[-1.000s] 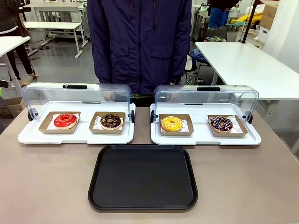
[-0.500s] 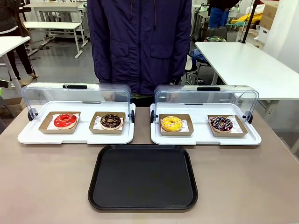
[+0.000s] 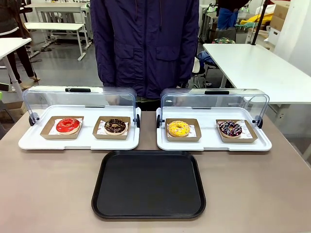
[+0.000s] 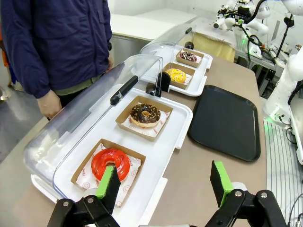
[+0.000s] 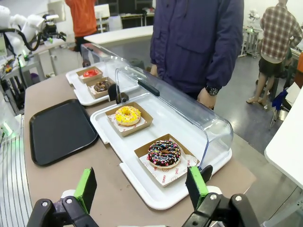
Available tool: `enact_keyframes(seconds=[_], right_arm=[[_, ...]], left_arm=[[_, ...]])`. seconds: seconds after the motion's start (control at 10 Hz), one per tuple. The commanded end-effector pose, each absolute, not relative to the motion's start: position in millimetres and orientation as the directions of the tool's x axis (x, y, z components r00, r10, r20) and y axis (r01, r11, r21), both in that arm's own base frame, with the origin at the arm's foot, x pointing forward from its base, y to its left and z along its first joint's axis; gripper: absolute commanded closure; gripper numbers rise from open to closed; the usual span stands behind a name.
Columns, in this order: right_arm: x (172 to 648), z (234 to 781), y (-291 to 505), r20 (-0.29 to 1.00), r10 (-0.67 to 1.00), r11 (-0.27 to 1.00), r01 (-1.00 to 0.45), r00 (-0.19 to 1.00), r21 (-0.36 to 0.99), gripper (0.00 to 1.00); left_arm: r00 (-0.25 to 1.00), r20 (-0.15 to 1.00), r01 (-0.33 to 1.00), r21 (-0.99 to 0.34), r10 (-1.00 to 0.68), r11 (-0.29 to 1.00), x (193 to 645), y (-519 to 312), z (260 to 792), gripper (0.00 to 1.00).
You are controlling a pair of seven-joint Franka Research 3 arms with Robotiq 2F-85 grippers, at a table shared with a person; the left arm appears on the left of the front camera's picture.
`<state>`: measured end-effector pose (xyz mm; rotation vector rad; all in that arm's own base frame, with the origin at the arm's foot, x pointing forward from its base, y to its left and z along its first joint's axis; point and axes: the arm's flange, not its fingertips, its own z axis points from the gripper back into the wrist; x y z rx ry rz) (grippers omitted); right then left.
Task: Move the third donut from the left to the tray.
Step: Pick up the Paper togo box containing the Donut indicated by the person and place it on the Handle tray.
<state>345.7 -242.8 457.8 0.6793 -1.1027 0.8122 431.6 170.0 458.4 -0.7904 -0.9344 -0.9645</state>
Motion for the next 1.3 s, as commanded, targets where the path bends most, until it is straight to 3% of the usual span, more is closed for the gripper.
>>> enact_keyframes(seconds=[0.0, 1.2], right_arm=[[348.2, 458.5, -244.8, 0.957, 0.219, 0.535, -0.844, 0.193, 0.048, 0.00], [348.2, 458.5, -244.8, 0.957, 0.219, 0.535, -0.844, 0.193, 0.048, 0.00]], left_arm=[[0.276, 0.905, 0.917, -0.147, -0.324, 0.371, 432.3, 170.6, 462.0, 0.00], [0.276, 0.905, 0.917, -0.147, -0.324, 0.371, 432.3, 170.6, 462.0, 0.00]])
